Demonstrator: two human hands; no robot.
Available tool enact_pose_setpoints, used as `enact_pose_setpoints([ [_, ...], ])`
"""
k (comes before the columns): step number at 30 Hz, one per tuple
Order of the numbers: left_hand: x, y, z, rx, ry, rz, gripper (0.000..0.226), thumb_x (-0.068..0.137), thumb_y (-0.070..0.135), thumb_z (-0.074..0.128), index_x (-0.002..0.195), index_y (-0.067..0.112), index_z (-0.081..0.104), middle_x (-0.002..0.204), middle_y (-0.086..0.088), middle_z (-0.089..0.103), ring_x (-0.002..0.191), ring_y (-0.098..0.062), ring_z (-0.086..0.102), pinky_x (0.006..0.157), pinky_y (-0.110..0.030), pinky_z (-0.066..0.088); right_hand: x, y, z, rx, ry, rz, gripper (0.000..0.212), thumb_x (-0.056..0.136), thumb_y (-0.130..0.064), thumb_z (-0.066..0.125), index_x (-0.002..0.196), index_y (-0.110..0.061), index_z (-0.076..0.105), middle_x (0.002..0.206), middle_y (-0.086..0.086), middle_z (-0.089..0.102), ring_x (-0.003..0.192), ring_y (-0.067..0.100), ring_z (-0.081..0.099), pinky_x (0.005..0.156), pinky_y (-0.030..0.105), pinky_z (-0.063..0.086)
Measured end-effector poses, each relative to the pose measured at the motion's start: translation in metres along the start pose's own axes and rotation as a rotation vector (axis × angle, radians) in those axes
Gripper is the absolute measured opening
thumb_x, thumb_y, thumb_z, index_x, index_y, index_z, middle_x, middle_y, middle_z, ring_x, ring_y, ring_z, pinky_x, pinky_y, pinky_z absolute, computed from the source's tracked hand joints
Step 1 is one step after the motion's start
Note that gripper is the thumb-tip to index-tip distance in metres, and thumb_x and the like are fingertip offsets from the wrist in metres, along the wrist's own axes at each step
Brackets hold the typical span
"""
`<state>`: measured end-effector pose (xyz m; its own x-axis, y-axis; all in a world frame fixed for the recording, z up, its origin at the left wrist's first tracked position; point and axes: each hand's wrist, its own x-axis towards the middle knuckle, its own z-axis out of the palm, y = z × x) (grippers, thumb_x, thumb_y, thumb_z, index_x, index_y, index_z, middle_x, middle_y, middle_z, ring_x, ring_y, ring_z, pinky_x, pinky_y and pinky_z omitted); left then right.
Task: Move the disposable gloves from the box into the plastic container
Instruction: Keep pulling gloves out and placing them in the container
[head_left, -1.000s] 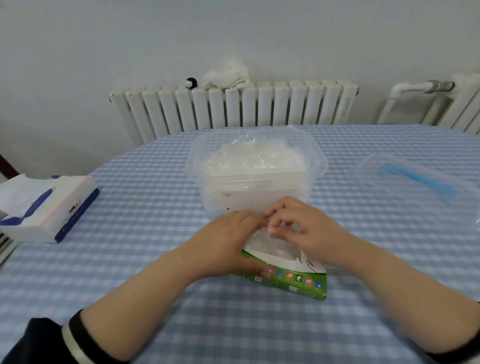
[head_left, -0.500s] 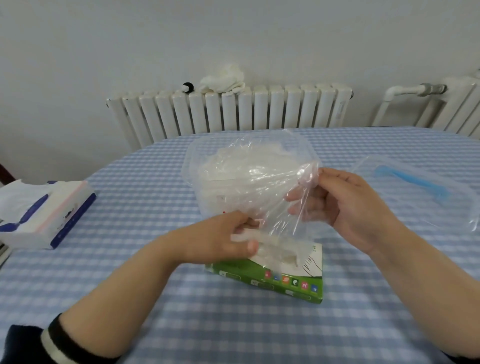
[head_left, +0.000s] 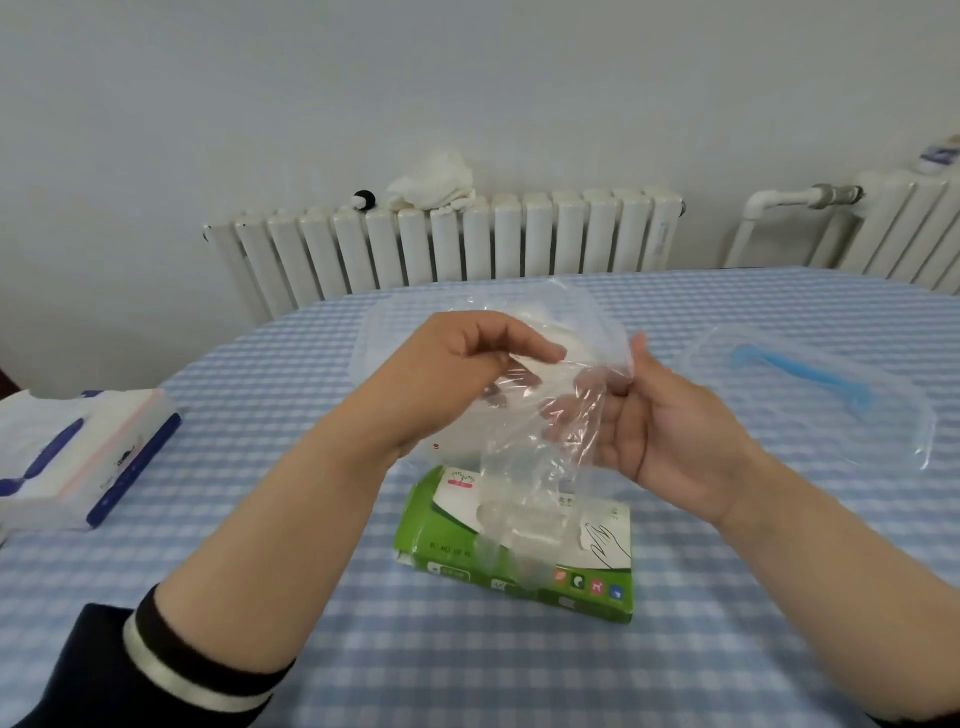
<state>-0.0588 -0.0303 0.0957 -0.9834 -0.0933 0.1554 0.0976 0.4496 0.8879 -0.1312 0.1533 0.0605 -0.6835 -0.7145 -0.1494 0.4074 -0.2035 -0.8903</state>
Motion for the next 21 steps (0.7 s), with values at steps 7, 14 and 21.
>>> enact_pose_setpoints([
  [7, 0.023, 0.012, -0.012, 0.093, 0.111, 0.037, 0.041, 0.094, 0.001, 0.052, 0.118, 0.030, 0.067, 0.112, 0.023, 0.068, 0.085, 0.015, 0.059, 0.078, -0.006, 0.043, 0.001, -0.001, 0.002, -0.033, -0.022, -0.080, 0.047, 0.076, -0.024, 0.074, 0.115, -0.005, 0.057, 0.084, 0.014, 0.071, 0.069, 0.023, 0.068, 0.062, 0.030, 0.056],
  [14, 0.038, -0.014, -0.040, 0.360, 0.143, -0.113, 0.045, 0.098, 0.012, 0.049, 0.139, 0.028, 0.053, 0.143, 0.012, 0.050, 0.128, -0.005, 0.045, 0.104, -0.022, 0.028, 0.024, -0.035, -0.005, -0.193, 0.394, -0.229, 0.023, 0.092, -0.009, 0.063, 0.113, -0.011, 0.056, 0.069, 0.002, 0.071, 0.045, 0.010, 0.054, 0.042, 0.021, 0.047],
  [21, 0.046, -0.041, -0.038, 0.783, 0.039, -0.297, 0.047, 0.100, 0.021, 0.038, 0.147, 0.027, 0.039, 0.151, -0.011, 0.039, 0.128, -0.028, 0.046, 0.107, -0.037, 0.037, 0.050, -0.061, -0.010, -1.171, 0.690, -0.486, 0.027, 0.094, -0.028, 0.057, 0.120, -0.024, 0.050, 0.085, -0.010, 0.057, 0.076, 0.012, 0.054, 0.068, 0.031, 0.041],
])
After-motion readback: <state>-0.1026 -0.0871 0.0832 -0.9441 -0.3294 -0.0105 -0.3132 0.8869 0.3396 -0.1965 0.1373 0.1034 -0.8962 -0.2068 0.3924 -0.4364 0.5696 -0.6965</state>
